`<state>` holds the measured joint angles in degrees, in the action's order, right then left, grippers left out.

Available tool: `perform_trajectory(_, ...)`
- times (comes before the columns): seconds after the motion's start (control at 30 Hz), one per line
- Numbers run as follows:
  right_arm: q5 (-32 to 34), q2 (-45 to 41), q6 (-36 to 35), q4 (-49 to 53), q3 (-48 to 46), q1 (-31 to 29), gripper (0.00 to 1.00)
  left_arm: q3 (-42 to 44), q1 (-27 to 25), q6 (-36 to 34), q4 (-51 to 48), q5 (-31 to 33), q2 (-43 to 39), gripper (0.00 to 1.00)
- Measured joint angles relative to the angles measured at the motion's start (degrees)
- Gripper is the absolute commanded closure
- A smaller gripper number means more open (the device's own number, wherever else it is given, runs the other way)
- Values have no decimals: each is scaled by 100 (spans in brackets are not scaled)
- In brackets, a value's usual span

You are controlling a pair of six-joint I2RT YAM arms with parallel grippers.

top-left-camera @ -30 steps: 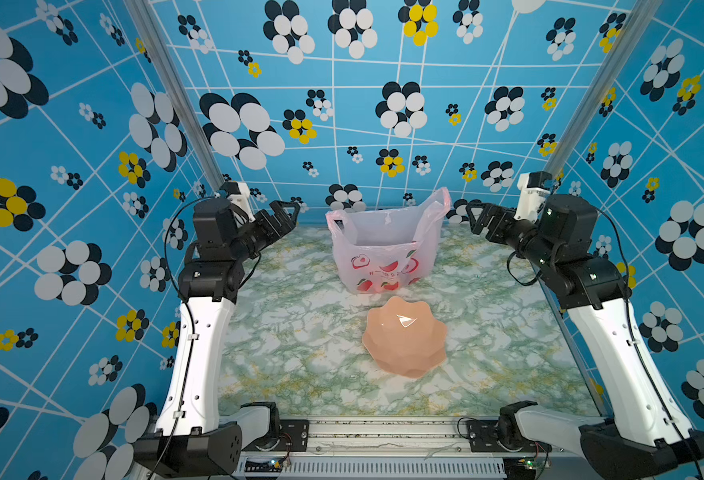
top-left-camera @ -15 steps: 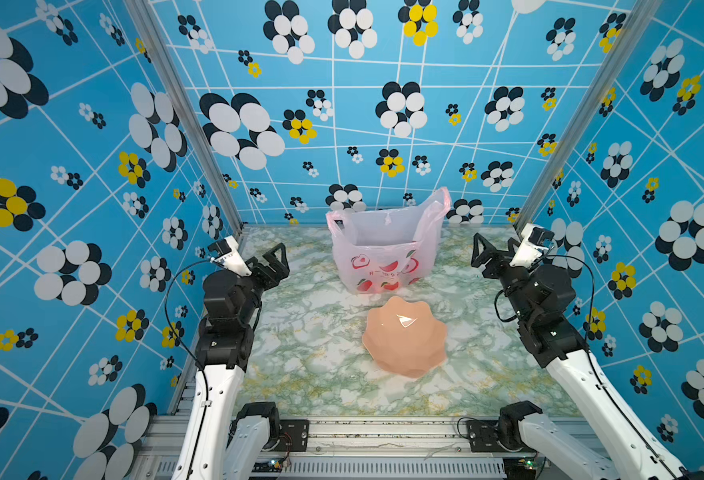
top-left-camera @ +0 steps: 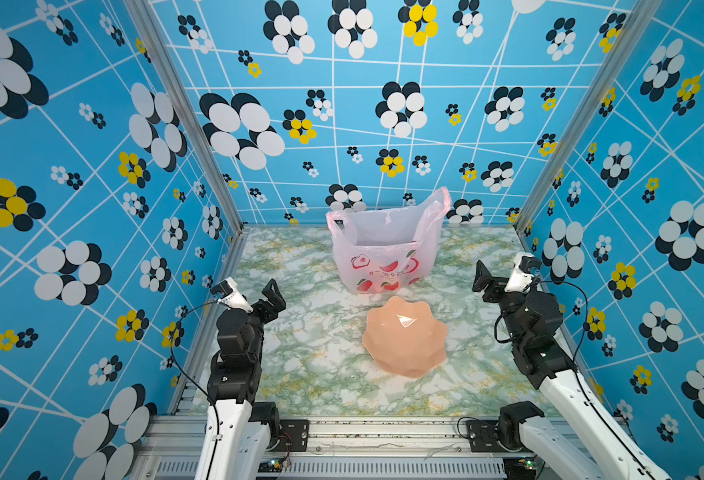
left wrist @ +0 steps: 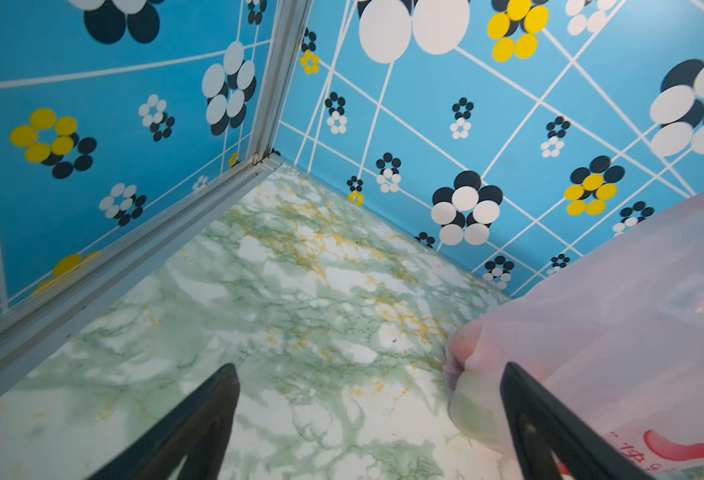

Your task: Place the fruits into the plastic bag

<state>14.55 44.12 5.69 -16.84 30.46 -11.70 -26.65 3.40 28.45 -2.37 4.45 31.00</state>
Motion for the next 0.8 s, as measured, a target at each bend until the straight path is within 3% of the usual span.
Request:
perform_trajectory(0.37,42,428,46,-282,-861,400,1,481,0,-133,31,638,-59,1)
perform_trajectory(0.6,-4,1827,26,-1362,-1084,911,1,483,0,-251,129,719,39,1)
perform_trajectory(0.8,-57,2889,-114,-2352,-1191,992,1,549,0,-302,203,881,109,1)
